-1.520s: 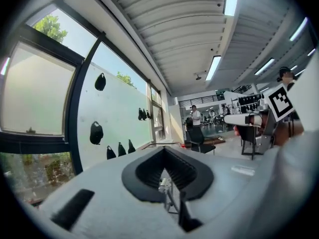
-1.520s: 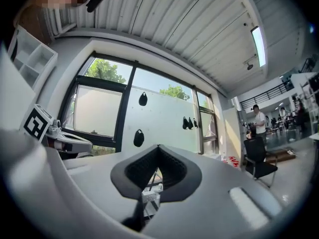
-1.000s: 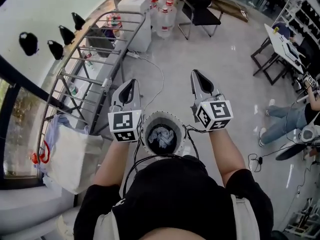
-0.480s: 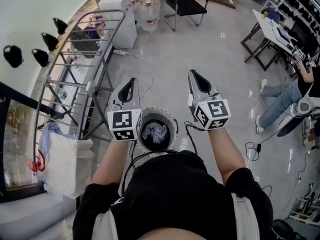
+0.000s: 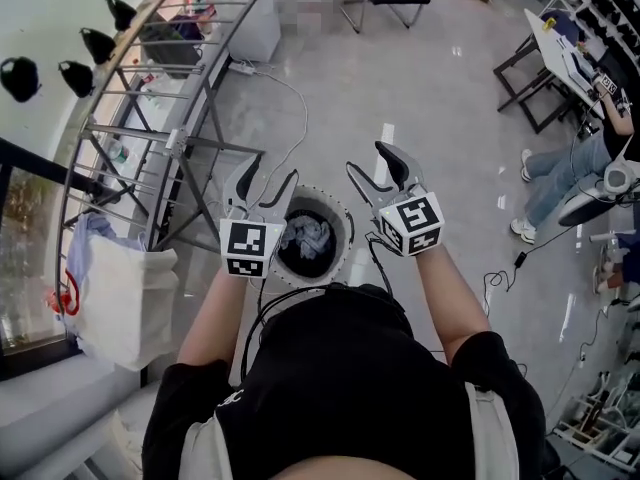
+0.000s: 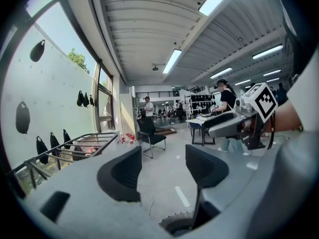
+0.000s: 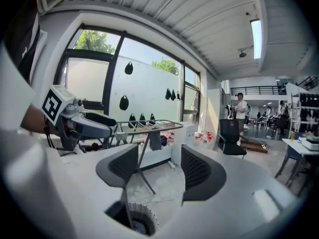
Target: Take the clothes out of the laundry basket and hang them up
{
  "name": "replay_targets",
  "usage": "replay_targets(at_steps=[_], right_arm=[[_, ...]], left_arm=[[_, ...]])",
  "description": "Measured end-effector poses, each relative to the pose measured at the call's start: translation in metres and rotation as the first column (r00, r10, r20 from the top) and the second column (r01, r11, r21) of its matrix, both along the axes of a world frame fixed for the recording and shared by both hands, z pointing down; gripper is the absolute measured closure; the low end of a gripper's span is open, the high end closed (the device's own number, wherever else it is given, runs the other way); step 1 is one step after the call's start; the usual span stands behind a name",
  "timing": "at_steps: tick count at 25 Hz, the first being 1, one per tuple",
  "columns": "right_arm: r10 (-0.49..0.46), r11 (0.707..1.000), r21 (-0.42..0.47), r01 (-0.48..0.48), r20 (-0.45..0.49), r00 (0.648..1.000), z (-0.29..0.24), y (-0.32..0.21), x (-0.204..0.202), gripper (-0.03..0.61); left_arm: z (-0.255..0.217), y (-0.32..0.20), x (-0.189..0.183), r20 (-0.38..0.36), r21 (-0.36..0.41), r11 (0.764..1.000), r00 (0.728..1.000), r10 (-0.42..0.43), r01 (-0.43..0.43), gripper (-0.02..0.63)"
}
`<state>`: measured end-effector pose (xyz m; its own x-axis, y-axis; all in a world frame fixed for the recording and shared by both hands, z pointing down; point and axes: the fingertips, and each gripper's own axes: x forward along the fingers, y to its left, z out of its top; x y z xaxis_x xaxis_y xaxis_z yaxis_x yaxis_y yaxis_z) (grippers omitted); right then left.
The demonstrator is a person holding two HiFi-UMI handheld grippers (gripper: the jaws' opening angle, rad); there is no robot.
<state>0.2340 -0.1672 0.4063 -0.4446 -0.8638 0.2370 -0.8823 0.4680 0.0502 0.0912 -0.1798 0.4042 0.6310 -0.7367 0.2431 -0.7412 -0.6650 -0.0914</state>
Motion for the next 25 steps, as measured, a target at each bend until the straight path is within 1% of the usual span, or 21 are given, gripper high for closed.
replay_targets(at_steps=[2, 6, 8, 11, 14, 17, 22, 25], right_arm=[[-0.022, 0.998, -0.060, 0.020, -0.037, 0.999, 0.028, 0.004, -0.005, 0.305], [-0.079, 0.982, -0.176, 0.065, -0.070, 0.994, 0.084, 0.013, -0.021, 0.307], [-0.114, 0.967, -0.239, 0.090, -0.088, 0.990, 0.115, 0.020, -0.031, 0.307], [-0.171, 0.933, -0.337, 0.126, -0.108, 0.979, 0.164, 0.031, -0.048, 0.310], [-0.223, 0.892, -0.428, 0.144, -0.140, 0.965, 0.217, 0.043, -0.064, 0.310], [-0.287, 0.838, -0.520, 0.162, -0.169, 0.943, 0.275, 0.056, -0.078, 0.310], [-0.364, 0.742, -0.650, 0.164, -0.186, 0.913, 0.376, 0.065, -0.101, 0.313], [-0.401, 0.685, -0.711, 0.160, -0.184, 0.897, 0.443, 0.070, -0.113, 0.314]], left_arm=[[0.033, 0.005, -0.010, 0.049, -0.058, 0.998, 0.999, -0.003, 0.006, 0.327], [0.094, 0.018, -0.035, 0.098, -0.178, 0.983, 0.995, -0.019, 0.036, 0.328], [0.122, 0.027, -0.046, 0.133, -0.216, 0.975, 0.991, -0.026, 0.054, 0.330], [0.160, 0.041, -0.060, 0.168, -0.274, 0.958, 0.985, -0.035, 0.081, 0.333], [0.198, 0.061, -0.072, 0.171, -0.355, 0.927, 0.984, -0.059, 0.117, 0.335], [0.235, 0.080, -0.081, 0.170, -0.429, 0.890, 0.981, -0.090, 0.156, 0.337], [0.287, 0.092, -0.094, 0.168, -0.483, 0.850, 0.975, -0.147, 0.211, 0.344], [0.321, 0.100, -0.105, 0.174, -0.517, 0.818, 0.966, -0.189, 0.253, 0.345]])
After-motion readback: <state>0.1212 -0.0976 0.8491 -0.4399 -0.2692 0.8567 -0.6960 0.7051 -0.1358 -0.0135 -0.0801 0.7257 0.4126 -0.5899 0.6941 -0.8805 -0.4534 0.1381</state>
